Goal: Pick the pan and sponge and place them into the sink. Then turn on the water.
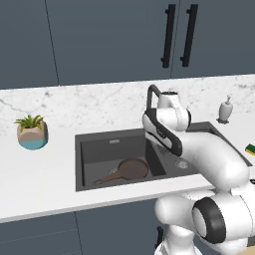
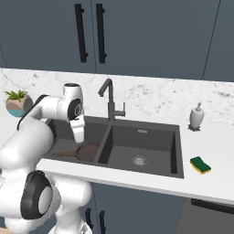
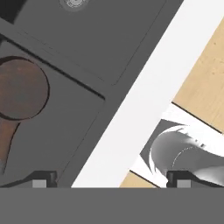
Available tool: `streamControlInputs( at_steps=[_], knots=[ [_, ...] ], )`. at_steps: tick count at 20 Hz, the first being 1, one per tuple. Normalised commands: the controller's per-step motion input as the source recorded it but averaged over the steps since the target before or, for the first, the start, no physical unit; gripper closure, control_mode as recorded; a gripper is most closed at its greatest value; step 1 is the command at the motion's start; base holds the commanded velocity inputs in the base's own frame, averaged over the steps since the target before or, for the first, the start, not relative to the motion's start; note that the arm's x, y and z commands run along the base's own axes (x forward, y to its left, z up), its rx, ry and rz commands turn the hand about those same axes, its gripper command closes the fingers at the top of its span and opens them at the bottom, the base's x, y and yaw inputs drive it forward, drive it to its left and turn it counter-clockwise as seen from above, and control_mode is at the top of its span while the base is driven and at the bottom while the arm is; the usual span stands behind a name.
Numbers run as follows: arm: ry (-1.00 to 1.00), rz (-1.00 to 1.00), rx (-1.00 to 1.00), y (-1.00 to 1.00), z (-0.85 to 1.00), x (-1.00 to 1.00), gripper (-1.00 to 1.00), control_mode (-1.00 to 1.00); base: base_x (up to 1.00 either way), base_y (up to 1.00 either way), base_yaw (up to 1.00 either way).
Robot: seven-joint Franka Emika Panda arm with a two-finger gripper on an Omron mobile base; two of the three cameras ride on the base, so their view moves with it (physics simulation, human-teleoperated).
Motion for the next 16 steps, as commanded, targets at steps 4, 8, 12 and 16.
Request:
streamControlInputs(
  at_steps=[4,8,12,16],
  knots=[
    [0.03,0.20,0.00,-1.00,0.35,-0.66,-1.00,-1.00,0.00,0.00,0.00],
    [0.02,0.24,0.00,-1.00,0.21,-0.57,-1.00,-1.00,0.00,0.00,0.00],
    [0.03,0.27,0.00,-1.00,0.07,-0.41,-1.00,-1.00,0.00,0.00,0.00],
    [0.00,0.32,0.00,-1.00,0.00,-0.12,-1.00,-1.00,0.00,0.00,0.00]
  ],
)
